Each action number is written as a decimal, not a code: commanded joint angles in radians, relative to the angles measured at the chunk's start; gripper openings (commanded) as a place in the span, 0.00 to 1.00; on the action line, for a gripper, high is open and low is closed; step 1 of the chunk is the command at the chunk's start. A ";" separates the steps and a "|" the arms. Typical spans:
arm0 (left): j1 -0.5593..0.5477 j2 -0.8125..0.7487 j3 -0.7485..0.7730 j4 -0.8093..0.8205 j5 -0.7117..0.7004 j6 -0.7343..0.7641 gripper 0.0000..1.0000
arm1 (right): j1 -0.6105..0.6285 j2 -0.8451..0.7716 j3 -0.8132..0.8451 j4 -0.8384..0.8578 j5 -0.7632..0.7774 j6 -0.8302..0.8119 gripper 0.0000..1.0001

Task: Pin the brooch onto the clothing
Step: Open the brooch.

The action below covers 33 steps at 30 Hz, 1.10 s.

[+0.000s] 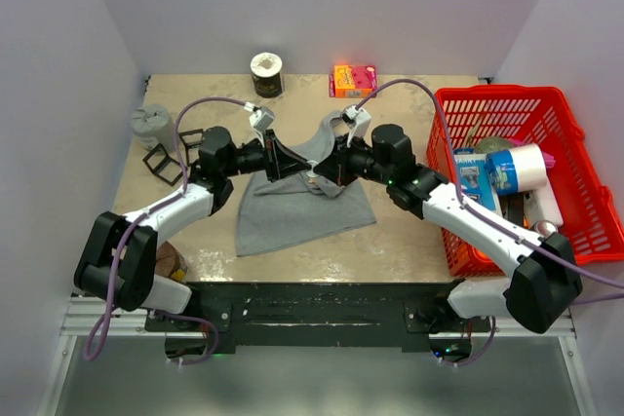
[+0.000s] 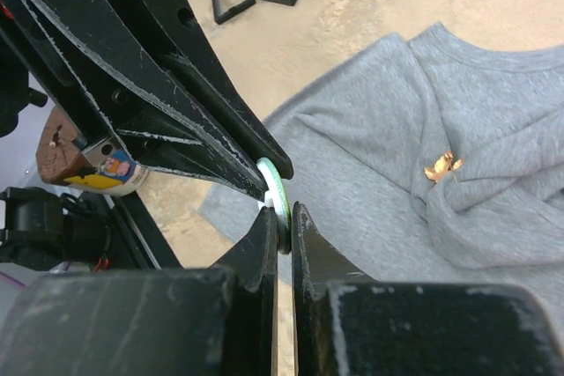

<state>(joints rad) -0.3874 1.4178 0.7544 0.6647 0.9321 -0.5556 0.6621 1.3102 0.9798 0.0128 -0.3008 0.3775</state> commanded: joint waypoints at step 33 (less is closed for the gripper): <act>-0.077 -0.025 0.065 -0.126 -0.061 0.028 0.00 | -0.111 -0.261 -0.072 0.032 0.054 0.075 0.62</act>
<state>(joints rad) -0.4652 1.4109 0.7898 0.5797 0.8913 -0.5549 0.5591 1.0904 0.9195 0.0021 -0.2287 0.4416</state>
